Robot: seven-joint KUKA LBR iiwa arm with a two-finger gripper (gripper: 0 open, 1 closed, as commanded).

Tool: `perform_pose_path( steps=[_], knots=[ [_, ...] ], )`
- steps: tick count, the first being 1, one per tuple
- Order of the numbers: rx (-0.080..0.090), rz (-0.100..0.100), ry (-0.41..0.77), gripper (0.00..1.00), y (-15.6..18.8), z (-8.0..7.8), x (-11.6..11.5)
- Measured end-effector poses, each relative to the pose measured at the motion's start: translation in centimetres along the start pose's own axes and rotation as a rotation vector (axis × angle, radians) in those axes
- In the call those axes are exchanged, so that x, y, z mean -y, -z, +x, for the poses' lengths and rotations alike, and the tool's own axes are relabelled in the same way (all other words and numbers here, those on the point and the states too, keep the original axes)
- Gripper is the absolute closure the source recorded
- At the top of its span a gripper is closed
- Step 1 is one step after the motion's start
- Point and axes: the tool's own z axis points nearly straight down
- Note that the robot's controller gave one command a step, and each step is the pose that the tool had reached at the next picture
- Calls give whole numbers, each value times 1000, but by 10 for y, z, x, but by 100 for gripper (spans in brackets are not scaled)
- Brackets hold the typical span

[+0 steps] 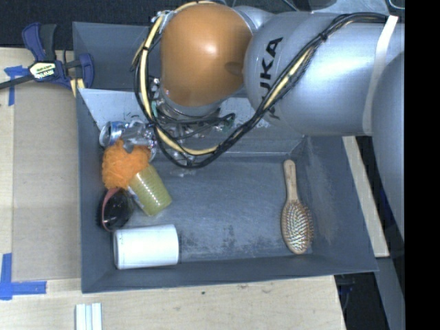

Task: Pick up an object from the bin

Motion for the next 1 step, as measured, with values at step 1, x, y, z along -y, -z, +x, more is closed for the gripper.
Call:
perform_pose_path(
  steps=[1],
  knots=[
    [-1, -4, 46, 0, -76, -33, -3]
  ],
)
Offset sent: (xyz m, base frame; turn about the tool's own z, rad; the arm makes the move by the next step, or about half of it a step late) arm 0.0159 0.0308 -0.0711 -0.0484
